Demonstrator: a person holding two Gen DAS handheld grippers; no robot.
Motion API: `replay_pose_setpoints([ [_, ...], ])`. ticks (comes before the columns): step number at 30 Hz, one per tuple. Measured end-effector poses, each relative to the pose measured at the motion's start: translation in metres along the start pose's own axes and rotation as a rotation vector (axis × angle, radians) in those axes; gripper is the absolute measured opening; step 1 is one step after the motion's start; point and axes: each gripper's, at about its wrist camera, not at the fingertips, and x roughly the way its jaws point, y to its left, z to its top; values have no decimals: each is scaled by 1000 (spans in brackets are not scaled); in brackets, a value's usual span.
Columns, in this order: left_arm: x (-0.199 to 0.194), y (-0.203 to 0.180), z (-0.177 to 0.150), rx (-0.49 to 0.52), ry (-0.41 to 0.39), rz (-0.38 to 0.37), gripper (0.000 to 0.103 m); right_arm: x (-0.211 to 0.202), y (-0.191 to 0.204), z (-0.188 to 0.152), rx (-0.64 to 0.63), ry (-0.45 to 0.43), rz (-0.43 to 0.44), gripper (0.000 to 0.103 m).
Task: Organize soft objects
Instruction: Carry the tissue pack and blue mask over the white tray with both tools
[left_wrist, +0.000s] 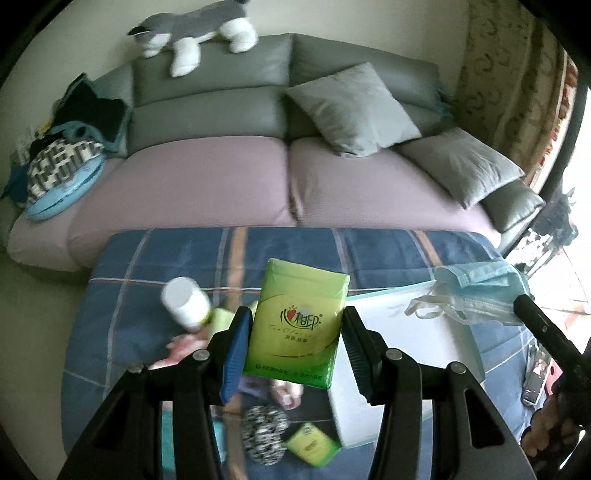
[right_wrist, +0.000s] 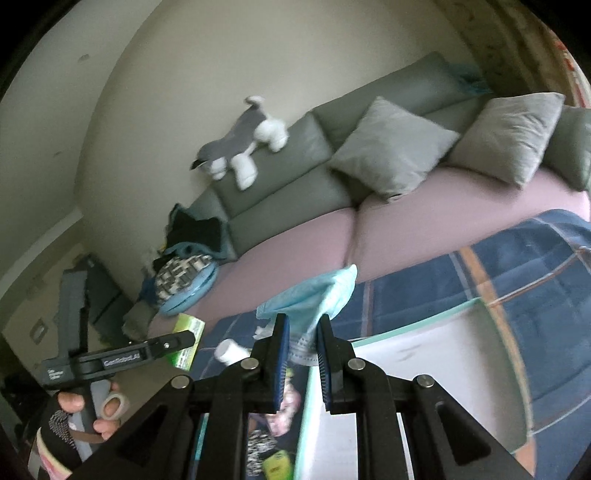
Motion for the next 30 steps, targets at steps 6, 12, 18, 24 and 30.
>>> replay_pose_setpoints([
  [6, 30, -43, -3, 40, 34, -54, 51, -8, -31, 6, 35, -7, -86, 16],
  [12, 62, -69, -12, 57, 85, -83, 51, -4, -54, 7, 55, 18, -150, 16],
  [18, 91, -83, -21, 60, 119, -93, 51, 10, -67, 4, 60, 54, -198, 16],
  [24, 122, -93, -32, 74, 150, -89, 51, 40, -91, -9, 71, 139, -269, 16],
  [30, 156, -99, -43, 81, 186, -71, 51, 69, -118, -28, 121, 250, -320, 16],
])
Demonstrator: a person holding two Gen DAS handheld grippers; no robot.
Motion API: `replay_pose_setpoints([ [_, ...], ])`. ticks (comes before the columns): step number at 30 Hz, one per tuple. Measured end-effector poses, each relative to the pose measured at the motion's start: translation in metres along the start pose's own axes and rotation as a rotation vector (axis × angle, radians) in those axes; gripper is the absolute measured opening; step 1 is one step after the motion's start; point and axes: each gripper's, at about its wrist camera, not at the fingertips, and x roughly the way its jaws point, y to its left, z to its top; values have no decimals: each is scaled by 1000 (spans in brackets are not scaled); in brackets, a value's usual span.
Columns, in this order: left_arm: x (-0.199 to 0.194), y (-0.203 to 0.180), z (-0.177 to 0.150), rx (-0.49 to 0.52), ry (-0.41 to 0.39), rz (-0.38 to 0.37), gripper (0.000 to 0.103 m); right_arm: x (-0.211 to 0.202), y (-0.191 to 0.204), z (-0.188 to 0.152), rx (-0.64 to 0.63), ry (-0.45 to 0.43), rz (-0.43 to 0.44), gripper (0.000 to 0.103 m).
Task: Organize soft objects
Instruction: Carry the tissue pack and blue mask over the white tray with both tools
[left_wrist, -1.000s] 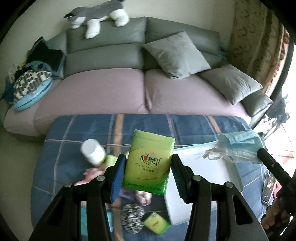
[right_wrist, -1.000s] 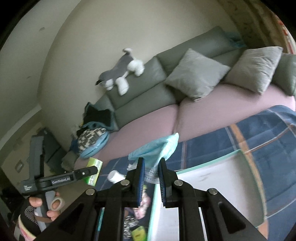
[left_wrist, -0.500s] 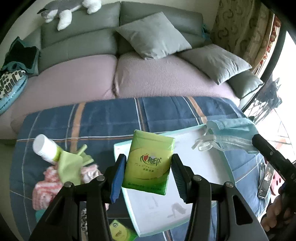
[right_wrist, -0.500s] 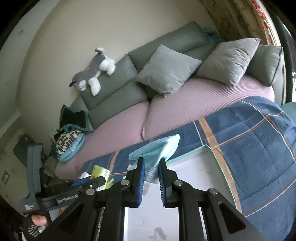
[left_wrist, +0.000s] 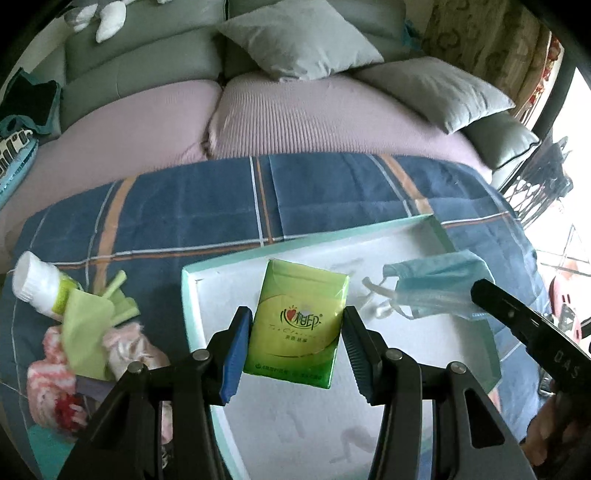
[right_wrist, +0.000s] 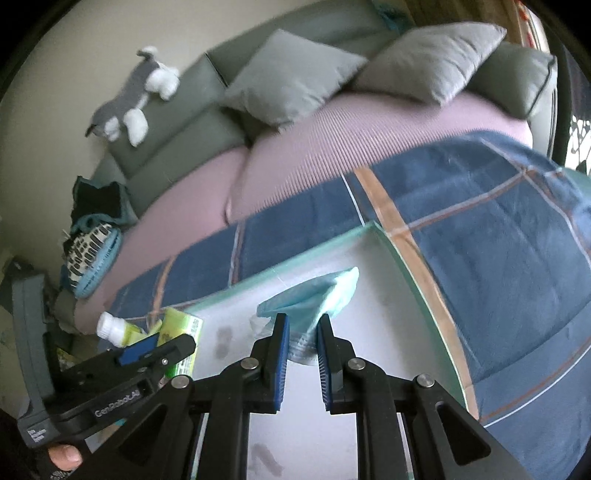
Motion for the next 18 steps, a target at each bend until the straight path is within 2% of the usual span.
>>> replay_pose_setpoints([
  [9, 33, 0, -14, -21, 76, 2, 51, 15, -12, -6, 26, 86, -83, 16],
  [18, 43, -6, -22, -6, 105, 23, 52, 24, -19, -13, 23, 149, -180, 16],
])
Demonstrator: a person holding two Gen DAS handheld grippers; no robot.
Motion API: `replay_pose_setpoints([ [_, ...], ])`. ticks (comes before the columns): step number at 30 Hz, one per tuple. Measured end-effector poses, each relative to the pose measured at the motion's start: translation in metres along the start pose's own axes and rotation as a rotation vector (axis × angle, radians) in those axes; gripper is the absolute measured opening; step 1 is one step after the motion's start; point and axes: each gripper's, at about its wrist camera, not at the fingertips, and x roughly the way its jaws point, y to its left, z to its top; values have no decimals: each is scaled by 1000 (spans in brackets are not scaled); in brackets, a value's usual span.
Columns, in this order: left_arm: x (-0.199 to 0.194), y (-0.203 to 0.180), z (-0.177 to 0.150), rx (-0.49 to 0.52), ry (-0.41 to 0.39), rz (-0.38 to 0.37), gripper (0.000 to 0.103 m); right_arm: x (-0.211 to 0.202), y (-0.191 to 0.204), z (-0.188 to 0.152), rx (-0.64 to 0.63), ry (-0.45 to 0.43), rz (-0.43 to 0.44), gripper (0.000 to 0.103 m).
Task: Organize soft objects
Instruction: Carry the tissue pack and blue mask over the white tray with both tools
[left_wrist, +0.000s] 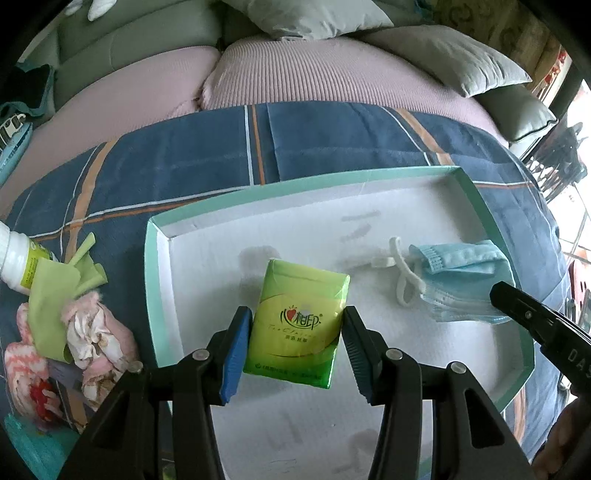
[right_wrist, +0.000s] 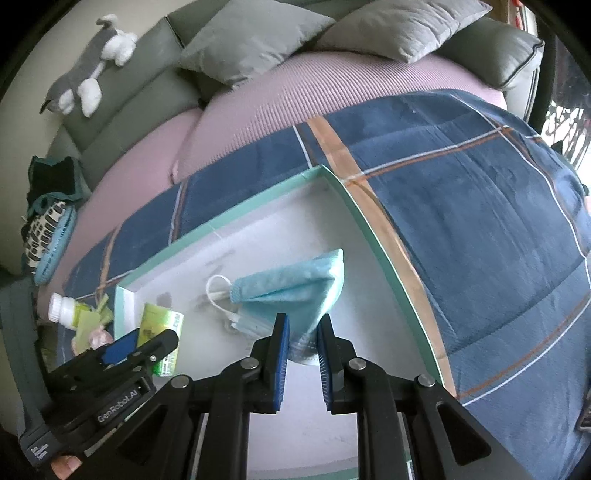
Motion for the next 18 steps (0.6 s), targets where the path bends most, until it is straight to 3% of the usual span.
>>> replay_pose_setpoints([
  [14, -6, -3, -1, 2, -7, 7, 52, 5, 1, -1, -14, 29, -68, 18],
  [18, -11, -2, 0, -1, -21, 9, 61, 1, 4, -2, -25, 21, -86, 18],
])
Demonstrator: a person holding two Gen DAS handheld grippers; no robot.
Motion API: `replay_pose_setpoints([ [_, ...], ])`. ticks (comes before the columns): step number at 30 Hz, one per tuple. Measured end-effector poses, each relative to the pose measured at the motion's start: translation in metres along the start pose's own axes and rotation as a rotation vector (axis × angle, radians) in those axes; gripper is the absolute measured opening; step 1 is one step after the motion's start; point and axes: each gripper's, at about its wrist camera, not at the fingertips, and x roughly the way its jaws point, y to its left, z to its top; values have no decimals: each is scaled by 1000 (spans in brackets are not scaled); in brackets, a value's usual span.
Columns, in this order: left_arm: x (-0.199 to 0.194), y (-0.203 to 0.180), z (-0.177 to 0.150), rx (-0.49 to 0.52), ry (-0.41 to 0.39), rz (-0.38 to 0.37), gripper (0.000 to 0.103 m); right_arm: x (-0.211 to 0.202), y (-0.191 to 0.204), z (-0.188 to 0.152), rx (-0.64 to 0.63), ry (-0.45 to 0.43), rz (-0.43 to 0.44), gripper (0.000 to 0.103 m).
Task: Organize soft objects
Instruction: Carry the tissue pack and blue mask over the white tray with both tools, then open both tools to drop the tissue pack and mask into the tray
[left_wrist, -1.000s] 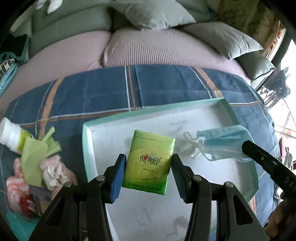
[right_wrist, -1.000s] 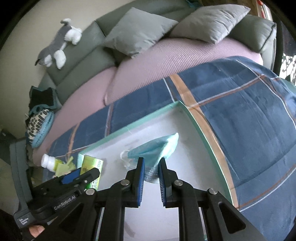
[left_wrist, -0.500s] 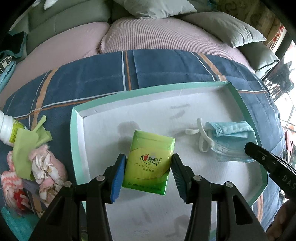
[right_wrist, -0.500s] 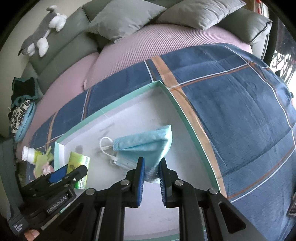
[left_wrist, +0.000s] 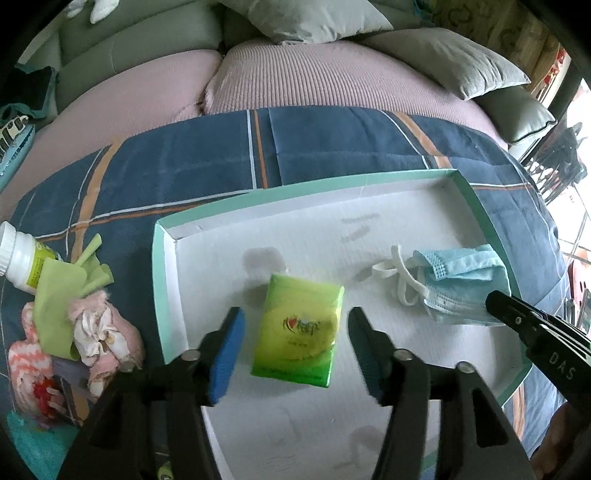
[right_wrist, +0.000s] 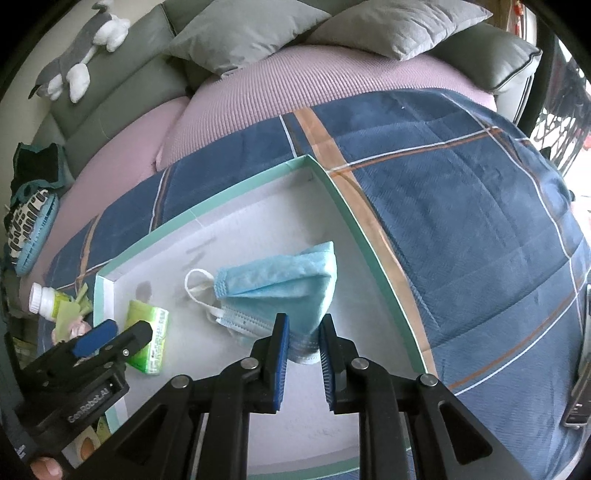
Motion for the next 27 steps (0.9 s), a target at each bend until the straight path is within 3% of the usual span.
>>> replay_pose_setpoints([
  [3, -6, 1, 1, -3, -12, 4, 62, -4, 1, 1, 3, -9, -1, 18],
  [6, -10, 3, 2, -8, -25, 6, 78, -9, 3, 1, -1, -22, -2, 18],
  [12, -20, 8, 4, -22, -55, 19, 80, -10, 2, 0, -4, -24, -18, 21],
  [14, -19, 10, 4, -30, -61, 29, 88, -8, 2, 1, -4, -22, -39, 30],
  [16, -19, 13, 5, -40, -69, 45, 89, -8, 3, 0, -8, -22, -55, 51],
  [27, -20, 32, 6, -100, -105, 78, 96, -11, 8, 1, -21, -46, -46, 64],
])
